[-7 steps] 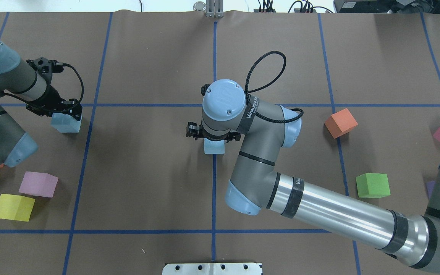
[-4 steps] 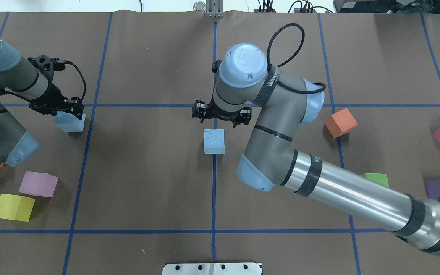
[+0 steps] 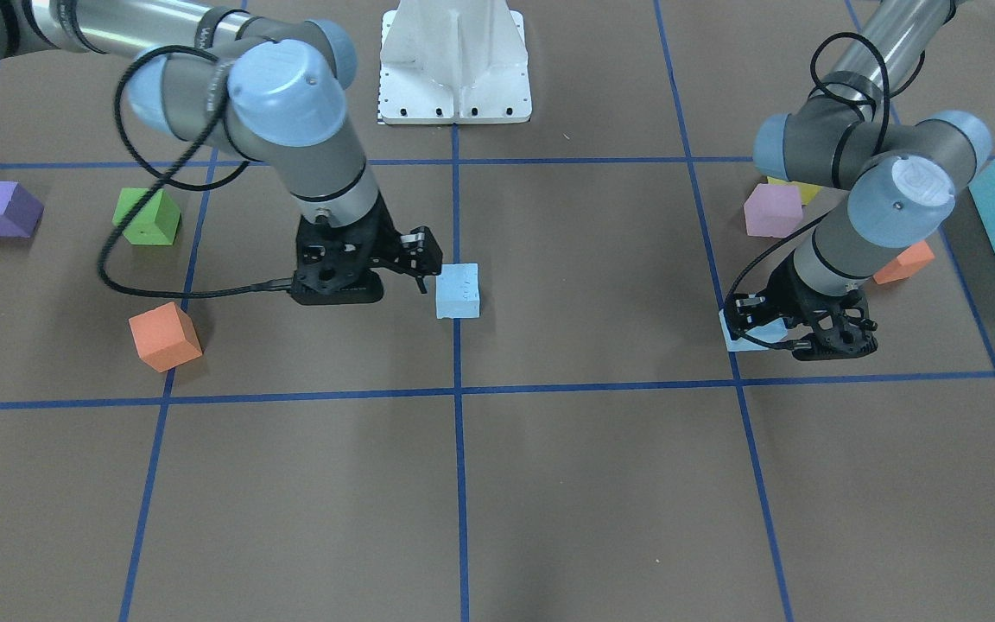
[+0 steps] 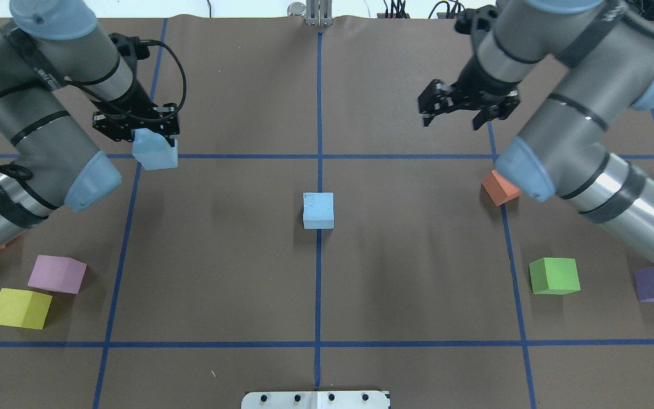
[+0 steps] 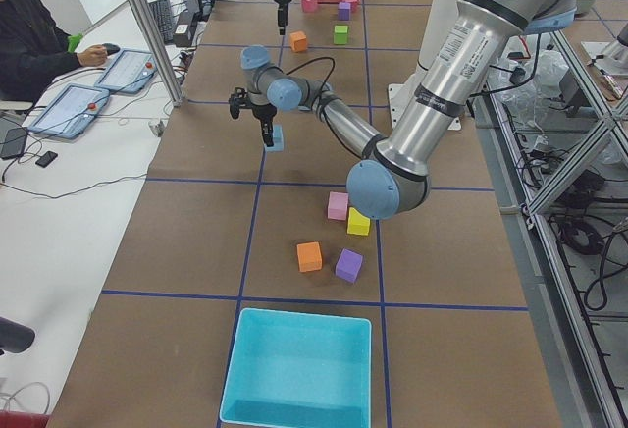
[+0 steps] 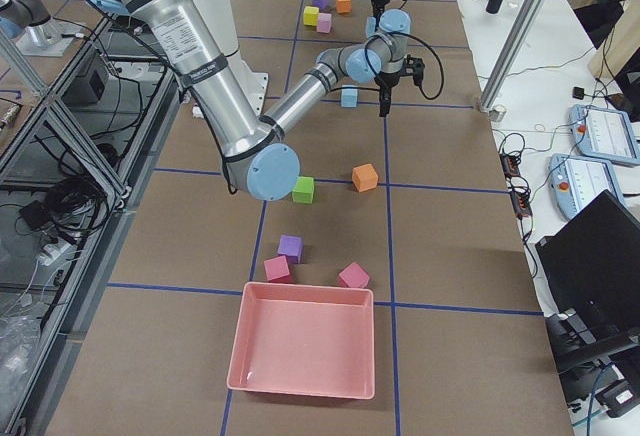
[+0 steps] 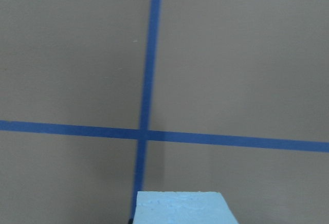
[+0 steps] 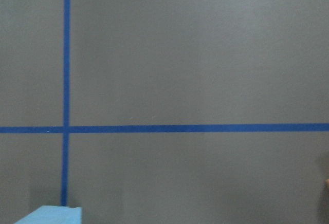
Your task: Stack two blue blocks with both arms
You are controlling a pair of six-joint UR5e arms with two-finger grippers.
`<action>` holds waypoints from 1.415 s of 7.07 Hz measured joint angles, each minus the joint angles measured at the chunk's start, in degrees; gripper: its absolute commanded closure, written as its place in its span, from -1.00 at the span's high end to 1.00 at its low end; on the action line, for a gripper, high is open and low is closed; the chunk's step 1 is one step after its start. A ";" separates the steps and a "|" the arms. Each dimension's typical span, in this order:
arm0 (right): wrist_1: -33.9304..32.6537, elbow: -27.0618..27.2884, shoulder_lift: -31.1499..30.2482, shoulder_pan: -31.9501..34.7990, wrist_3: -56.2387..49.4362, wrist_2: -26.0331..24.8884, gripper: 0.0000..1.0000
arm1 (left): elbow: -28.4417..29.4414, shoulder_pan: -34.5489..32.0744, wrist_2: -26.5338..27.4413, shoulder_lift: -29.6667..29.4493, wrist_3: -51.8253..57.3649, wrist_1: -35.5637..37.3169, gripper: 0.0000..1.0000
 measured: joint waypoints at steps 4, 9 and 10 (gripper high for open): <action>-4.04 -5.42 -7.15 15.63 -29.33 3.58 1.00 | 2.68 9.06 3.09 -12.63 -13.61 3.56 0.11; -4.28 -17.18 -7.76 25.43 -46.40 6.75 1.00 | 9.57 18.40 11.22 -20.67 -16.18 3.73 0.11; -4.22 -17.77 -8.07 26.04 -47.23 6.83 1.00 | 10.96 19.15 11.78 -21.95 -16.19 3.48 0.11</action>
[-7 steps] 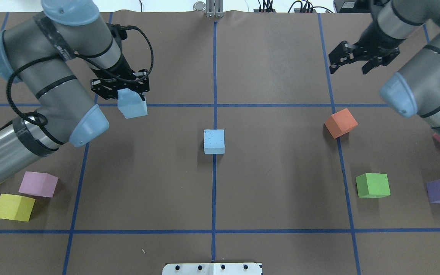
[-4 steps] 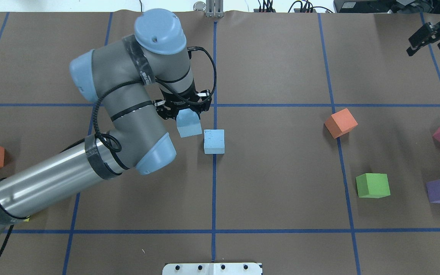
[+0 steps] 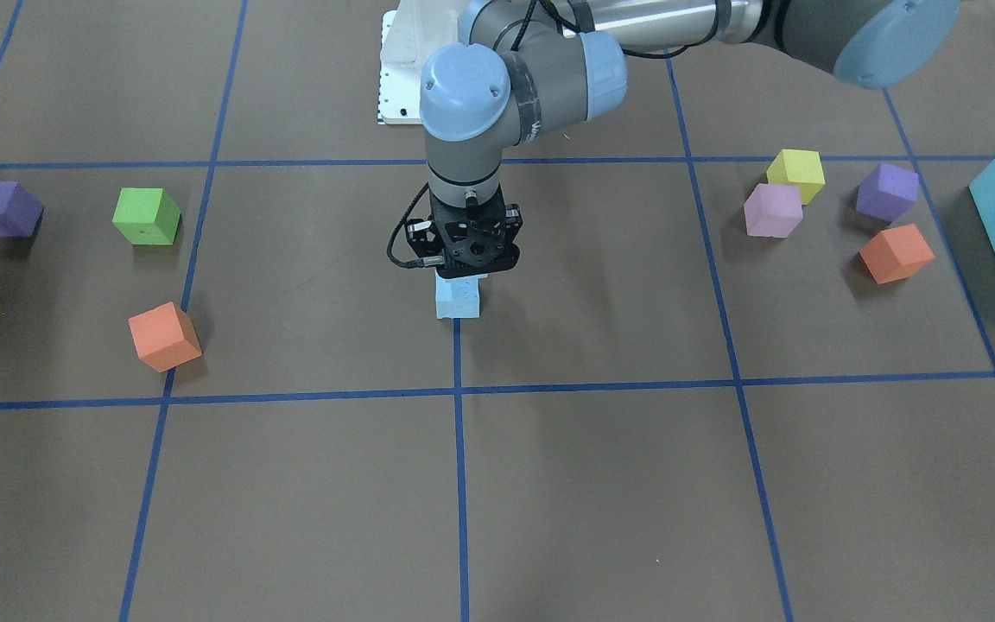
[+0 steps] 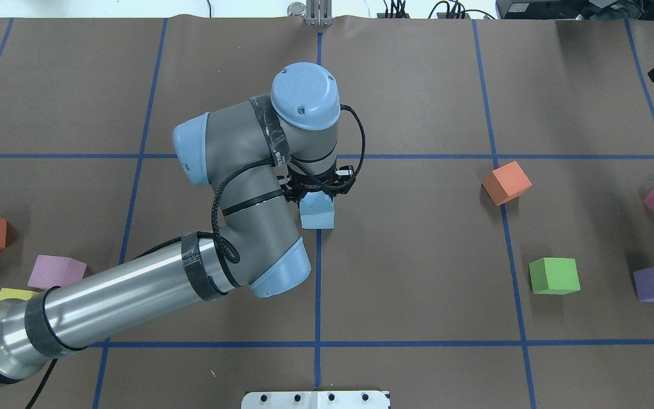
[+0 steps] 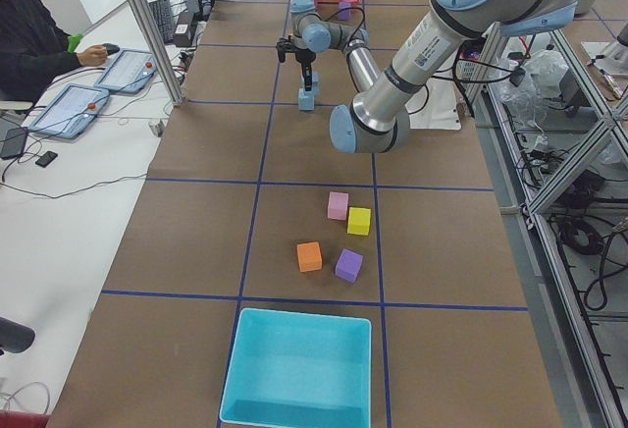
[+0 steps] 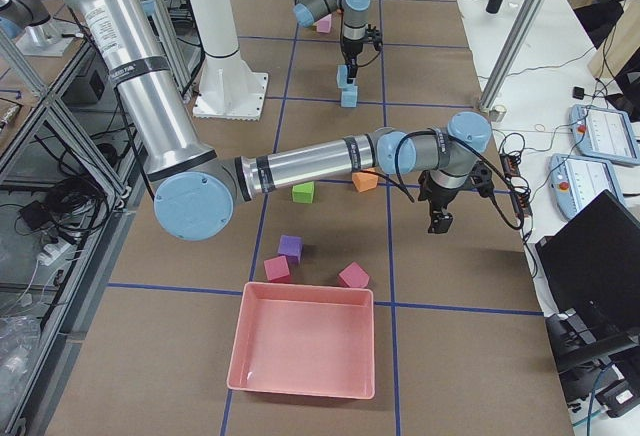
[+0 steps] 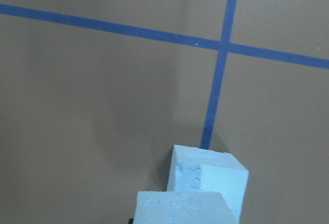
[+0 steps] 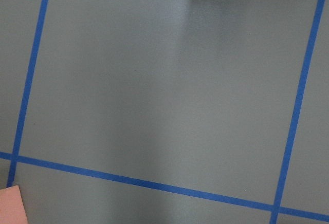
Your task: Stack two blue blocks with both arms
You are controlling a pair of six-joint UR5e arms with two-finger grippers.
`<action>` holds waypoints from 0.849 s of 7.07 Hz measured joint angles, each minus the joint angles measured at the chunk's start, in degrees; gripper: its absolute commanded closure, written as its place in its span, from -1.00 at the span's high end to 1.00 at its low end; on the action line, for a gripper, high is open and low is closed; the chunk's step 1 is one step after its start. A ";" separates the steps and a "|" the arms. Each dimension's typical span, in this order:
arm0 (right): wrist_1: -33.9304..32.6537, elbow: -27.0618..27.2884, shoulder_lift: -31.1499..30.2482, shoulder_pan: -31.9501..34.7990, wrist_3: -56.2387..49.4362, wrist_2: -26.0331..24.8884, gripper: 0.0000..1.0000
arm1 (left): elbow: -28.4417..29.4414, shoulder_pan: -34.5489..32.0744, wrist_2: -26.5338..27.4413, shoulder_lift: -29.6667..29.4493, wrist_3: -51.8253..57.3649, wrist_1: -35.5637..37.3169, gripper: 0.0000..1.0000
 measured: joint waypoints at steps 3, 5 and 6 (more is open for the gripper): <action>0.10 -1.63 -0.73 0.59 -2.22 0.01 1.00 | 2.59 0.66 1.03 -0.99 0.73 -1.85 0.11; 0.13 -1.70 -1.09 0.63 -2.28 0.03 1.00 | 3.07 0.62 2.86 -1.00 2.04 -2.46 0.11; 0.13 -1.73 -1.12 0.63 -2.26 0.01 1.00 | 3.11 0.53 3.12 -0.97 2.71 -2.49 0.11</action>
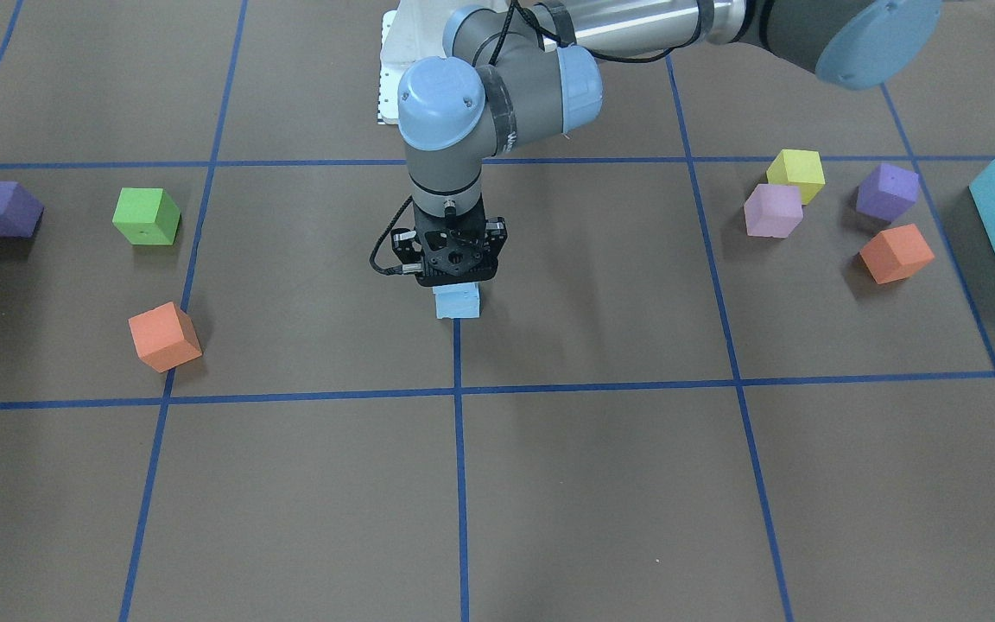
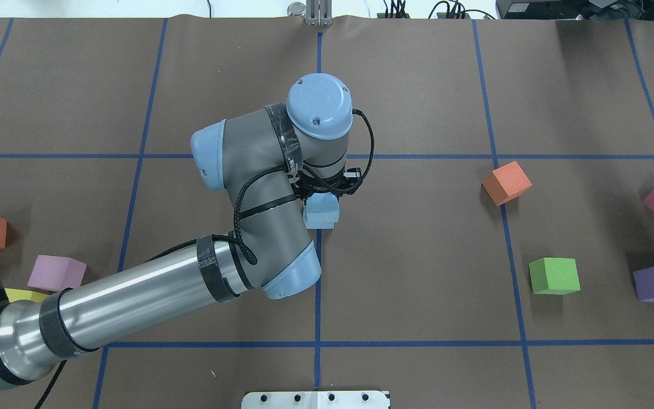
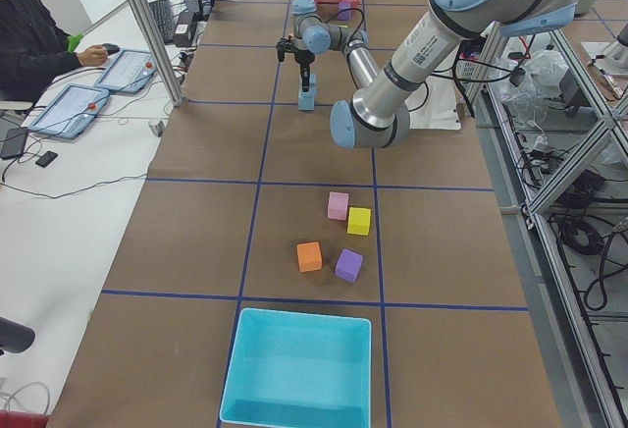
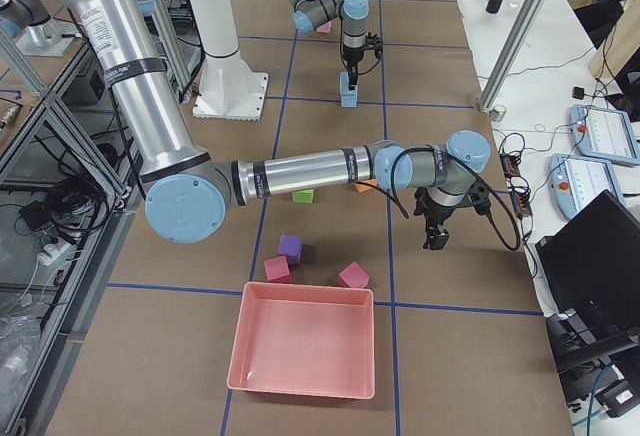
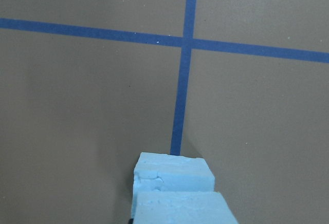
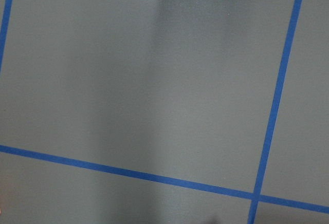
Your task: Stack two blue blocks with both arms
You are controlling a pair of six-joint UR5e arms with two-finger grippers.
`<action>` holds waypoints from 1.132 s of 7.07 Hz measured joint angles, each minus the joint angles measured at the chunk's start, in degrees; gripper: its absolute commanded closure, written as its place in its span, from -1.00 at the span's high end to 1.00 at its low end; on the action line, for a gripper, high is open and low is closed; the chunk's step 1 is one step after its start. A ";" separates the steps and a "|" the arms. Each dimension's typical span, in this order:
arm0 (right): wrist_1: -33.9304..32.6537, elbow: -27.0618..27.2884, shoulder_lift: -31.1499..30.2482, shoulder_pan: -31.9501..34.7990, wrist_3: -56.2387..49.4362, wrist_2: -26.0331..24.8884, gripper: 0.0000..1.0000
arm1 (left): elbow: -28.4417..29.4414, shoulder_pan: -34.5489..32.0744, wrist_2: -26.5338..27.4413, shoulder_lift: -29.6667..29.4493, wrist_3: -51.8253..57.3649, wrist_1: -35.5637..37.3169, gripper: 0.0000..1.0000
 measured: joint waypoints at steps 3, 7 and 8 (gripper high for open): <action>0.00 -0.03 -0.03 0.00 0.09 -0.04 1.00 | 0.23 -0.10 0.16 0.16 1.04 -0.08 0.40; 0.00 -0.11 0.08 -0.02 -0.01 -0.04 1.00 | -0.97 -0.80 -0.01 0.29 1.93 -0.02 0.95; 0.00 -0.11 -0.06 -0.01 -0.04 -0.03 1.00 | -3.33 -3.01 -1.20 0.67 3.27 0.68 0.95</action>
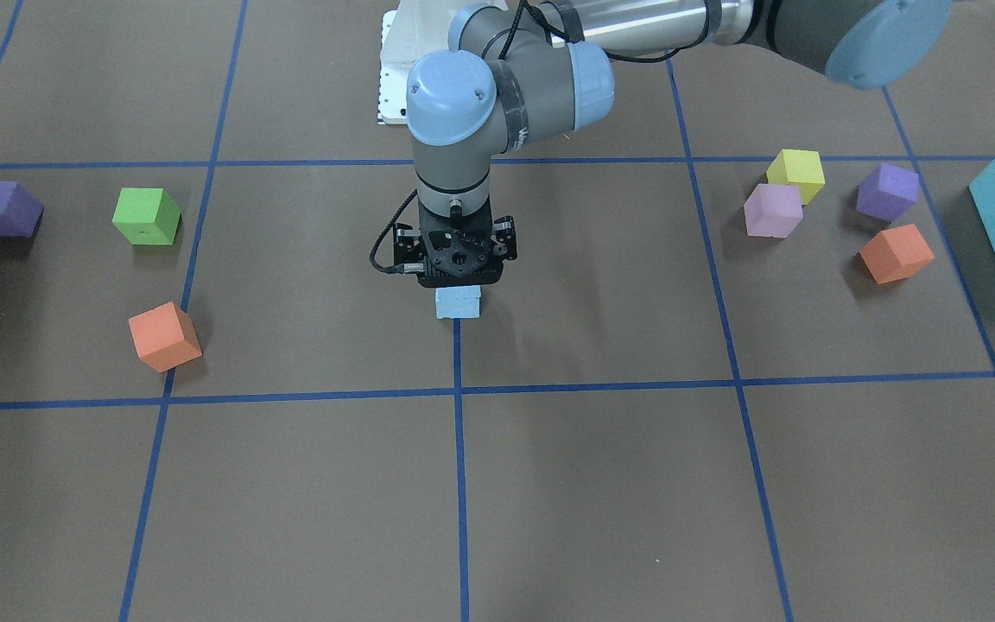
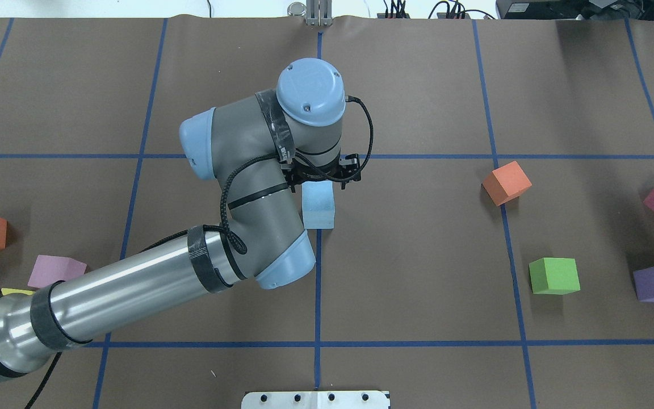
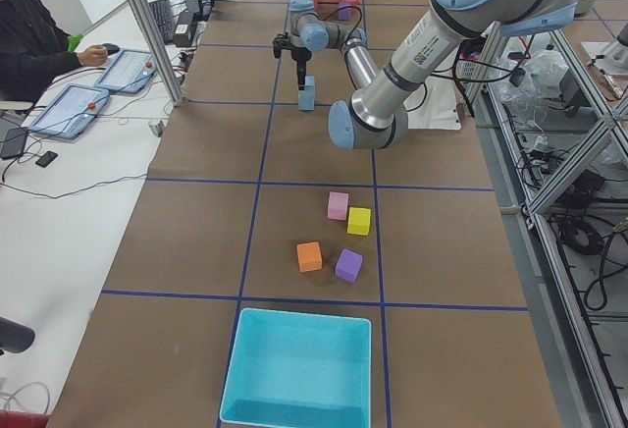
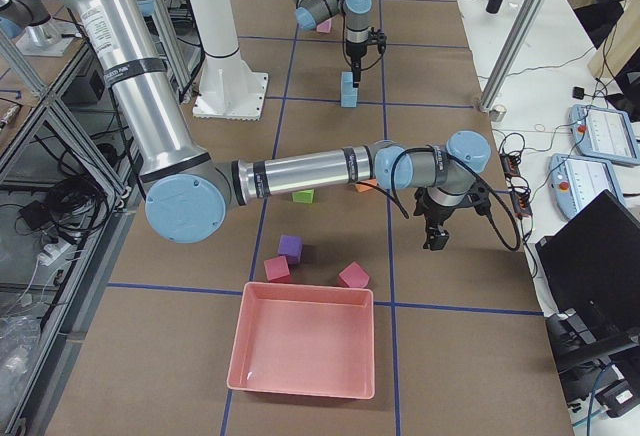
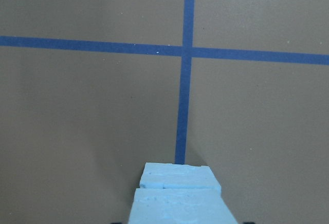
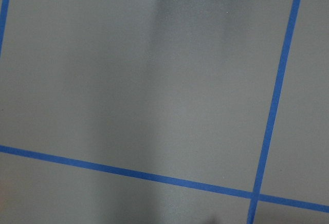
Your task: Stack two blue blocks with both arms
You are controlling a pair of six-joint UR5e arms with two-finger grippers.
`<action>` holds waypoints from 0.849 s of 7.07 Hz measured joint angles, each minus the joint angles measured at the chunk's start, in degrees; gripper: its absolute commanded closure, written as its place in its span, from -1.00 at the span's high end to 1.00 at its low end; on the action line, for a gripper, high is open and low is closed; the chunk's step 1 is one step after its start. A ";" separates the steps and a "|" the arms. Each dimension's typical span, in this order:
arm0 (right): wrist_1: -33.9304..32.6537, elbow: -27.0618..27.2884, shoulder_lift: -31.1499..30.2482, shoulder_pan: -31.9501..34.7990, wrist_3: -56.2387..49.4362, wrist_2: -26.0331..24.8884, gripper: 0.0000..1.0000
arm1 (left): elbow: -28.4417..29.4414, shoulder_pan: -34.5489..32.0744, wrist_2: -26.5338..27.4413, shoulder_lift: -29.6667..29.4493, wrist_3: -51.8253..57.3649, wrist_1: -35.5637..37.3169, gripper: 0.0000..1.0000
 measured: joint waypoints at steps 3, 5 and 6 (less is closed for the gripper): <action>0.00 0.01 -0.37 -0.01 0.17 0.07 1.00 | -14.69 -15.37 -11.72 10.32 17.31 7.31 0.95; -0.04 0.01 -0.47 0.01 0.05 0.01 1.00 | -23.06 -27.19 -17.04 20.81 35.09 12.25 0.95; -0.02 0.00 -0.53 0.01 0.02 0.06 1.00 | -24.37 -32.83 -19.66 26.09 43.63 12.94 0.95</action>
